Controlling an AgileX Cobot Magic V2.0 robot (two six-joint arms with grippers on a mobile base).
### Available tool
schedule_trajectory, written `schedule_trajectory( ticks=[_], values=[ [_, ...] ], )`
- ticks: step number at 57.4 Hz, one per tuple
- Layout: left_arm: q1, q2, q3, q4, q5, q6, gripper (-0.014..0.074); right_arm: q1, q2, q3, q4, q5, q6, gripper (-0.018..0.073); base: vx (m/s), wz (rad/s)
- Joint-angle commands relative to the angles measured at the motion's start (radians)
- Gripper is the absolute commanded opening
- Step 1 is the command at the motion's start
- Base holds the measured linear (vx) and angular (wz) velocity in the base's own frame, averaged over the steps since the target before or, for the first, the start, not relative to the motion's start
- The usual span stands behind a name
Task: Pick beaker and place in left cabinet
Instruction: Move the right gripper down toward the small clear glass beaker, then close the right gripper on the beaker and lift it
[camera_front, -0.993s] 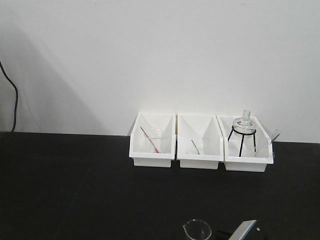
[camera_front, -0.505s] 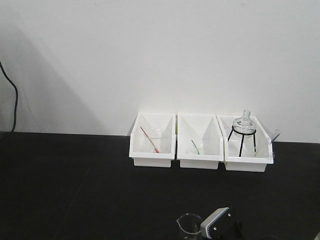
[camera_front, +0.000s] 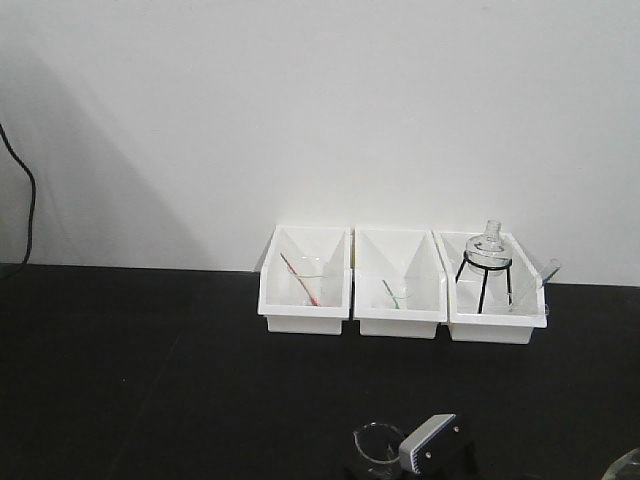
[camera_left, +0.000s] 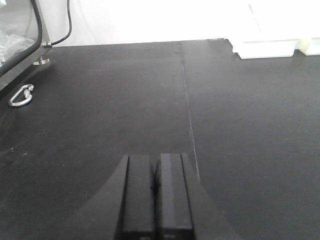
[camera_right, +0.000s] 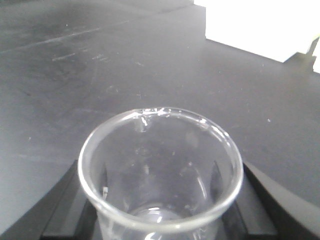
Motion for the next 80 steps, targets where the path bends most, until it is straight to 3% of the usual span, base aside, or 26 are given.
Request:
schedule_trajectory(
  ticks=[1, 12, 20, 32, 51, 80],
  values=[
    [-0.007, -0.017, -0.009, -0.002, -0.083, -0.003, 0.0004, 0.001, -0.054, -0.021, 0.009, -0.107, 0.018, 0.0330, 0.00, 0.00],
    [-0.007, -0.017, -0.009, -0.002, -0.083, -0.003, 0.0004, 0.001, -0.133, -0.021, -0.033, -0.036, 0.059, 0.0140, 0.00, 0.00],
    [-0.007, -0.017, -0.009, -0.002, -0.083, -0.003, 0.0004, 0.001, -0.245, -0.021, -0.082, 0.062, 0.080, 0.0085, 0.00, 0.00],
    [-0.007, -0.017, -0.009, -0.002, -0.083, -0.003, 0.0004, 0.001, -0.422, -0.021, -0.167, 0.187, 0.241, 0.0047, 0.00, 0.00],
    [-0.007, -0.017, -0.009, -0.002, -0.083, -0.003, 0.0004, 0.001, -0.651, -0.021, -0.258, 0.401, 0.342, -0.0007, 0.00, 0.00],
    [-0.007, -0.017, -0.009, -0.002, -0.083, -0.003, 0.0004, 0.001, -0.691, -0.021, -0.259, 0.411, 0.371, -0.0003, 0.00, 0.00]
  ],
)
